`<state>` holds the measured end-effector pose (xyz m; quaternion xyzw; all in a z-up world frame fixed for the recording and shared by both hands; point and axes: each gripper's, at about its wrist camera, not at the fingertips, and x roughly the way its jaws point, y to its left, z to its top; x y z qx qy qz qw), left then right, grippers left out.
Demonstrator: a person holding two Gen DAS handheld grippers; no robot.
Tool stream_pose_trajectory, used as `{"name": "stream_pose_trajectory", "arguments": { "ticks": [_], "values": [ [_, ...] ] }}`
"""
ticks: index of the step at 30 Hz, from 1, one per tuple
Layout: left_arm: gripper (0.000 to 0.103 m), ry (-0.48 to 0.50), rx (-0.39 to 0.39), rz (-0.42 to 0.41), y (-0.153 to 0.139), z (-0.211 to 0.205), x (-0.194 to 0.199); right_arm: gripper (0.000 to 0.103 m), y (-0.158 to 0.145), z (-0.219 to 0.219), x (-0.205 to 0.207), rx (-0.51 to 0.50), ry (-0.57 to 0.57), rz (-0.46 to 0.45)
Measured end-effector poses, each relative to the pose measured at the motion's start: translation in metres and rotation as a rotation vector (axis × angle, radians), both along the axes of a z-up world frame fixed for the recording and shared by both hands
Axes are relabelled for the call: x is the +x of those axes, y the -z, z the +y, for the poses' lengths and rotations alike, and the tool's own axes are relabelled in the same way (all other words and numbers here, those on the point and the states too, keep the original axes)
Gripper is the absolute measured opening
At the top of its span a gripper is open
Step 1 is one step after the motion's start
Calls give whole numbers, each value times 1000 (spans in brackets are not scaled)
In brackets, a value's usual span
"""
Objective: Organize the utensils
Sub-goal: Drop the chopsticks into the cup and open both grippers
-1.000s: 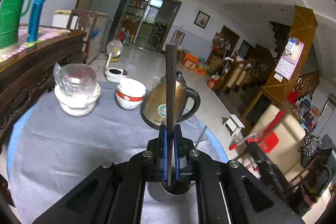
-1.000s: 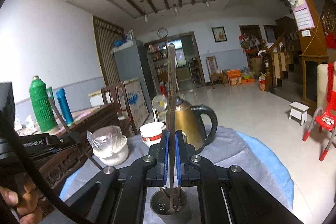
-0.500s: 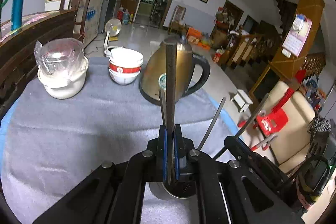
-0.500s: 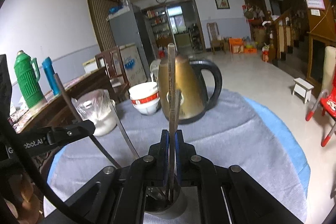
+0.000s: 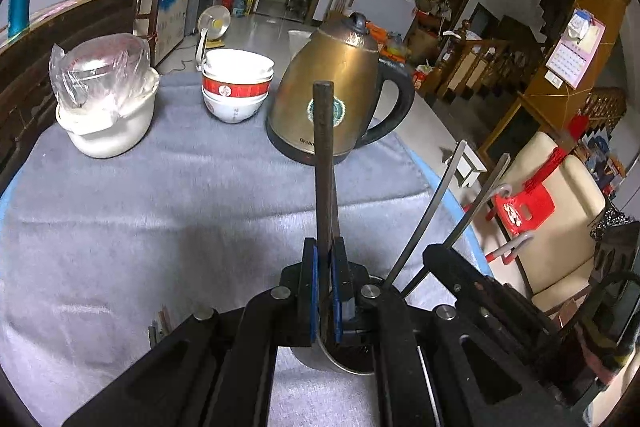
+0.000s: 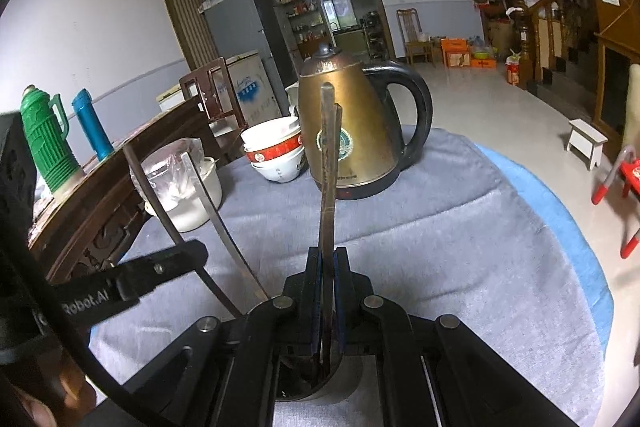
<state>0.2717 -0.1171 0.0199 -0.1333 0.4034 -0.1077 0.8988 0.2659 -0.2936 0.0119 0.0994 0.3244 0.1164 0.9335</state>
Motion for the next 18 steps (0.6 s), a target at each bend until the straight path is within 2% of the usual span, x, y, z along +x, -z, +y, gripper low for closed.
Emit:
{"name": "stream_pose_trajectory", "arguments": {
  "ticks": [8,9,11,13,18],
  "values": [
    [10,7,-23,24,-4,5,-2,9,0,-3,4,12,5,33],
    [12,7,-26,21,-4,6,-2,9,-1,-2,3,7,11,34],
    [34,2,-31,17,-8,9,-4,9,-5,-2,1,2,19,29],
    [43,-7,-40,-2,-15,14,-9,11,-9,-4,-1,-6,30,23],
    [46,-25,-51,-61,-37,33,-32,22,-25,-12,-15,-11,69,-15]
  ]
}}
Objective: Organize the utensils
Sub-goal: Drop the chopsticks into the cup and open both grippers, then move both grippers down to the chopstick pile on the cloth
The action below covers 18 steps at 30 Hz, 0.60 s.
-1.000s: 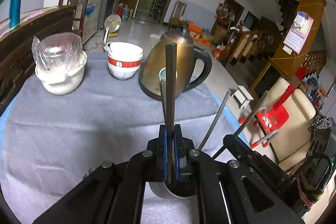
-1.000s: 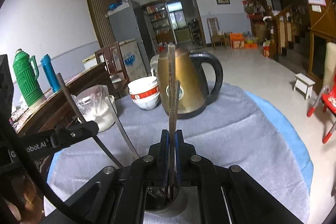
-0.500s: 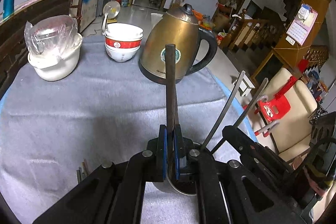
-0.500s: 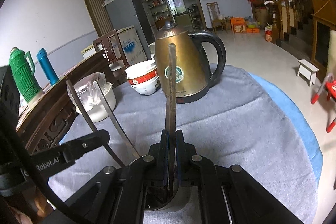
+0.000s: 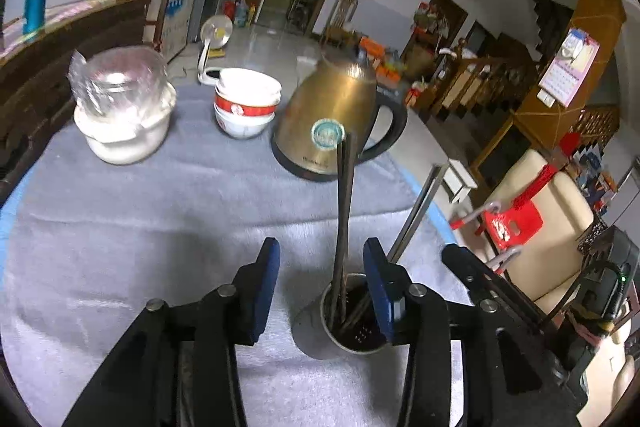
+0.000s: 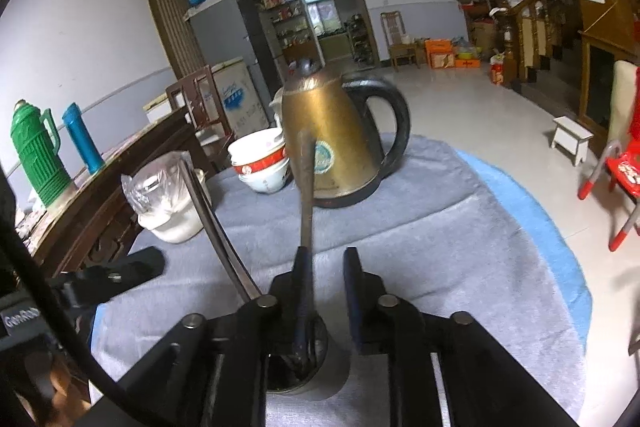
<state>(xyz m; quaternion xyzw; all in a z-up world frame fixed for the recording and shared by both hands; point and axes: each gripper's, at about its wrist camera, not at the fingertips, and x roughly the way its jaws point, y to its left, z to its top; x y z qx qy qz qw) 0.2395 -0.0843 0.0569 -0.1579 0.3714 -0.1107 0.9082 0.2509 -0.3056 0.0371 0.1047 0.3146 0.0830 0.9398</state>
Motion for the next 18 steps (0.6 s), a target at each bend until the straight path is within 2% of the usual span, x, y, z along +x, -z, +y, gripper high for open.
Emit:
{"name": "stream_pose_trajectory", "arguments": {
  "ticks": [3,4,5,6,7,11,14,18],
  "values": [
    [58,-36,12,-38,-9,18,-18,32,-11,-7,-14,7,17,-35],
    [61,-49,20,-46,-11,23,-25,40,-15,-10,-23,16,24,-50],
    [64,-63,30,-50,-11,30,-31,57,-17,-12,-29,25,25,-62],
    [65,-71,37,-51,-10,34,-34,65,-19,-13,-35,32,26,-72],
    [67,-79,48,-49,-8,39,-39,68,-21,-14,-46,44,29,-96],
    [69,-116,112,-19,8,55,-55,68,-18,-12,-70,59,16,-100],
    [69,-128,149,23,26,65,-61,68,-6,-4,-83,52,-15,-66],
    [69,-151,153,77,46,75,-69,68,21,6,-92,38,-45,9]
  ]
}}
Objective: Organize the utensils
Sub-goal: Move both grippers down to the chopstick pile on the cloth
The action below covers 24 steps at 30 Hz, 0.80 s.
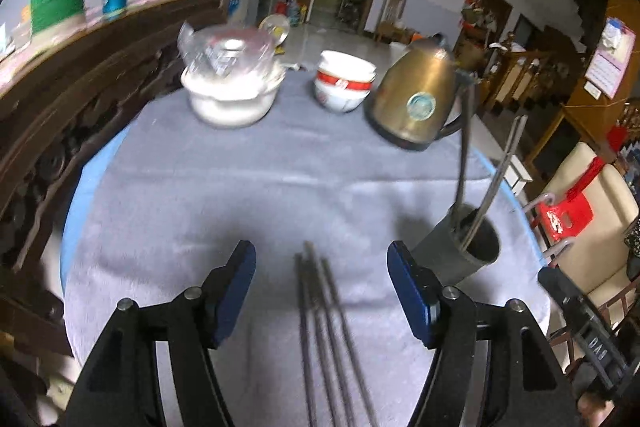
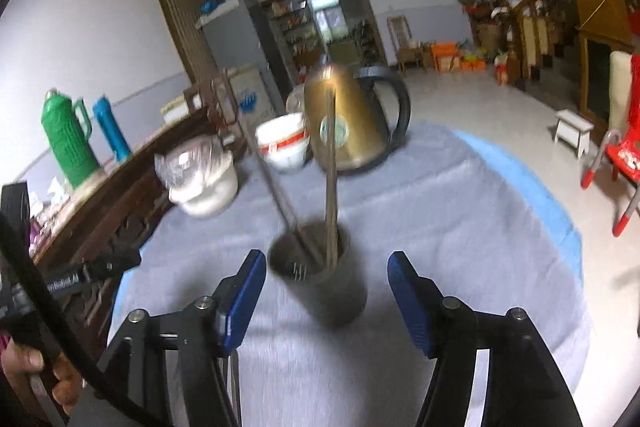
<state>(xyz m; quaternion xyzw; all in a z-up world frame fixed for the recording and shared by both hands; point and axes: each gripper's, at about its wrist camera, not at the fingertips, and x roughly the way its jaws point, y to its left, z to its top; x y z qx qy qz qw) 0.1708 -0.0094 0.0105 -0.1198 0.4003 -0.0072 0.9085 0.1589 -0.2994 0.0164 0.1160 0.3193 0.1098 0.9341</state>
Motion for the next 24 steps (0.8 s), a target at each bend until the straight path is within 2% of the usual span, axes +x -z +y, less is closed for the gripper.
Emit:
{"name": "stream_pose_trajectory", "arguments": {
  "ticks": [8,14,24],
  "values": [
    [69,-49,40,102,36,18,-14,68,52,12,-8,3,-37,160],
    [69,-86,61,184,66,31,-22,67,81,23,-16,-8,-58,245],
    [69,-103,75,227,82,37,-26,67,88,34,-14,-33,-78,284]
  ]
}}
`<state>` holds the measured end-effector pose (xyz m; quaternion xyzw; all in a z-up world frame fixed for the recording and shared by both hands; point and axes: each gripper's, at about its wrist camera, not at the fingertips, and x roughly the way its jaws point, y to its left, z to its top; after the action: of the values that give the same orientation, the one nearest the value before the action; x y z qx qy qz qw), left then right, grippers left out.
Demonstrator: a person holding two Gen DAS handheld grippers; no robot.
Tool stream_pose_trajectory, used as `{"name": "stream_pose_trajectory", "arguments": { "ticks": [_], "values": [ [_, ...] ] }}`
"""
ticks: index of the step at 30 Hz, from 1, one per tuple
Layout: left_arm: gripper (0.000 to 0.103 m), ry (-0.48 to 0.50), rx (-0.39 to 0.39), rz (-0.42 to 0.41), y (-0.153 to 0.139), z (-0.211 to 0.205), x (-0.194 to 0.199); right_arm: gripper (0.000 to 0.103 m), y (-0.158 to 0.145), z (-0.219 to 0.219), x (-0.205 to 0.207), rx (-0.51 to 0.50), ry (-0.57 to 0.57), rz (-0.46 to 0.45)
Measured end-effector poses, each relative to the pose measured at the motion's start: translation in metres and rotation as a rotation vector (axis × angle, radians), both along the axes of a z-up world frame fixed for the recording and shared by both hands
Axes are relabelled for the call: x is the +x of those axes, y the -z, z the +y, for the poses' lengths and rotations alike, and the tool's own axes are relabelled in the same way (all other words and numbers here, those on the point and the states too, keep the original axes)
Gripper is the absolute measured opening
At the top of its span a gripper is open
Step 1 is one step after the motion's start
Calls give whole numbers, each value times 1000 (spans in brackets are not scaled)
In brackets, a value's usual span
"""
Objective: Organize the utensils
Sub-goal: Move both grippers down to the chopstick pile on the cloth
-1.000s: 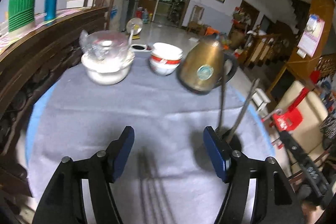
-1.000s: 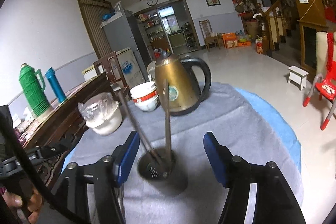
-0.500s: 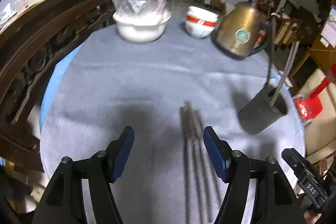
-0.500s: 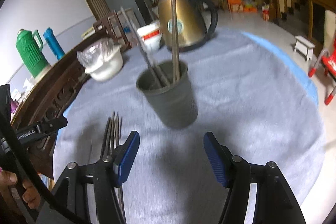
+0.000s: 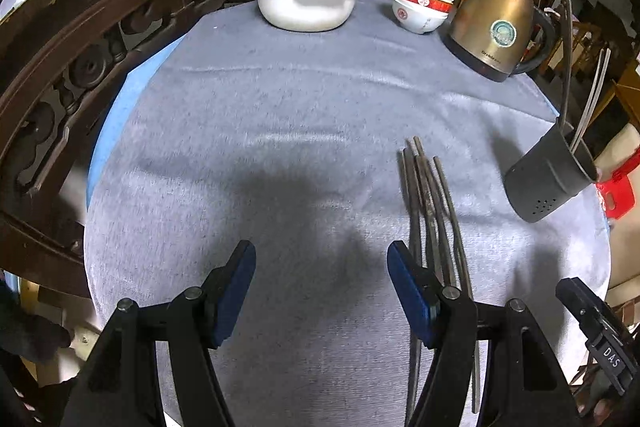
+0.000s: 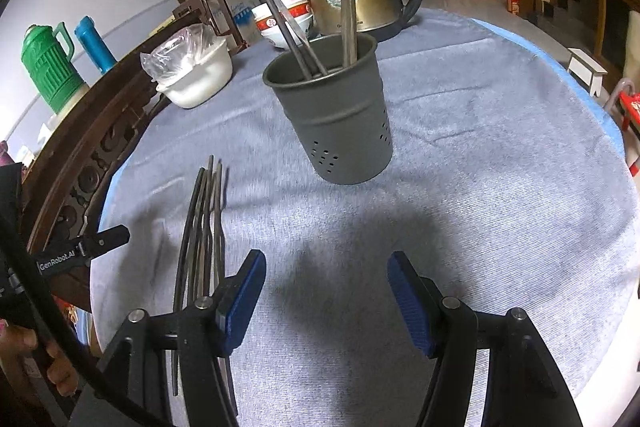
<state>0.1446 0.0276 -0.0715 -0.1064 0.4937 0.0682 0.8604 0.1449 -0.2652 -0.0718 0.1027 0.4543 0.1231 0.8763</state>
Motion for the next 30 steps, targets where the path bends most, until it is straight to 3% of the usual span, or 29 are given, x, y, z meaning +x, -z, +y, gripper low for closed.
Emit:
{"name": "stream_pose_trajectory", "arguments": {
  "ticks": [12,20,21,24,30],
  "values": [
    [69,2,10,27,7,4,1,67,5,10,3,-17,-28,29],
    [69,-17,-30,96,25,17,-4,66,0,55,27,-87,-204,113],
    [69,-18,-28,100,27,17,-4,64,-1,63,31,-101,-224,117],
    [69,-17,-29,110,29,20,-6,39,0,82,42,-130,-267,136],
    [69,-10,-33,123,31,21,-6,37,8,111,60,-173,-330,186]
  ]
}}
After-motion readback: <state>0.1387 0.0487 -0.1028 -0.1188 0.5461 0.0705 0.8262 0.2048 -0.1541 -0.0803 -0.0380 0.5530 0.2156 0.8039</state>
